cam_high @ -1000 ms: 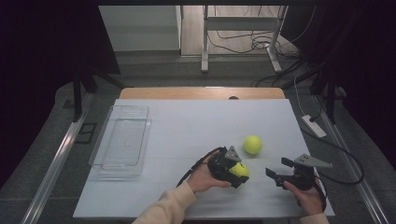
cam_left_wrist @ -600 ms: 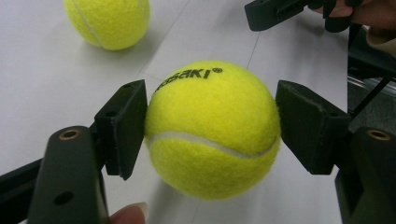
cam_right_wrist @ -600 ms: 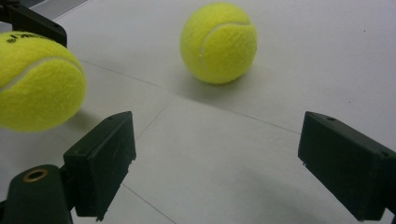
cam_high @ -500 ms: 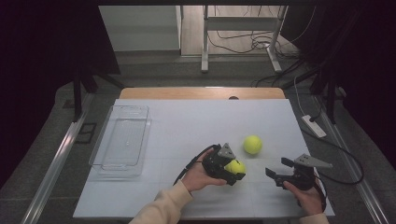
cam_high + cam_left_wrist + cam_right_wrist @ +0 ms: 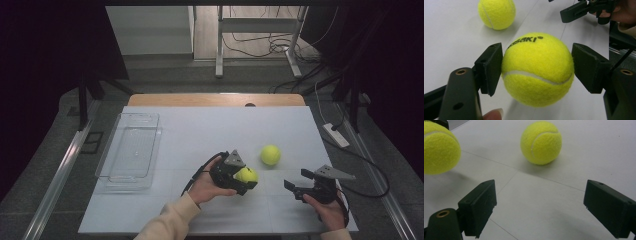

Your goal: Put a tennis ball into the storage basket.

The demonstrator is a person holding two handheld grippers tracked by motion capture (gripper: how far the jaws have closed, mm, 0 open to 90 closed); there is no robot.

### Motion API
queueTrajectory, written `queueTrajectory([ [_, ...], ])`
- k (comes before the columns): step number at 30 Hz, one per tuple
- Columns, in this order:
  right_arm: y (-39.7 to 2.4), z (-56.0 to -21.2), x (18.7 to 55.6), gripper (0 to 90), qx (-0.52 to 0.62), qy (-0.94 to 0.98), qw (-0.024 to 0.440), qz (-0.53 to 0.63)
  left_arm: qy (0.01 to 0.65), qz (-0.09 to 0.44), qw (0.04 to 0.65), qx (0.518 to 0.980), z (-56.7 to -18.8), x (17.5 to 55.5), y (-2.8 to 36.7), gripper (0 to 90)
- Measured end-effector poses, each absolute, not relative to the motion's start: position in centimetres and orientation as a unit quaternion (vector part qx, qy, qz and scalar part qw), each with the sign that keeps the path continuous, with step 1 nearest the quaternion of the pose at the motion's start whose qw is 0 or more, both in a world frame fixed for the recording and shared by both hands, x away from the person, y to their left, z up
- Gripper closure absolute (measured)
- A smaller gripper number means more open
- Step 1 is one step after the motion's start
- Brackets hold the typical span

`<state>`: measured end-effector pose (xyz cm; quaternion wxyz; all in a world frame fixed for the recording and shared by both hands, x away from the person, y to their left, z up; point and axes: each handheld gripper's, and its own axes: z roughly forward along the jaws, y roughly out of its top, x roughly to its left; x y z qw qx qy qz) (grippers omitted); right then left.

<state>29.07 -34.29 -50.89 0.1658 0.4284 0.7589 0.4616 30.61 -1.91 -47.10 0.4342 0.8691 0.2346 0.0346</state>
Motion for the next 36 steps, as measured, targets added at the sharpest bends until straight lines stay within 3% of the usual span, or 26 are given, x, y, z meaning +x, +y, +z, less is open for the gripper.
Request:
queueTrajectory([
  [36,-34.0,-50.8,29.0,11.0,0.430,0.756,0.171,0.463,0.259,0.057,0.463,0.846,-46.3,30.7,1.9,28.7],
])
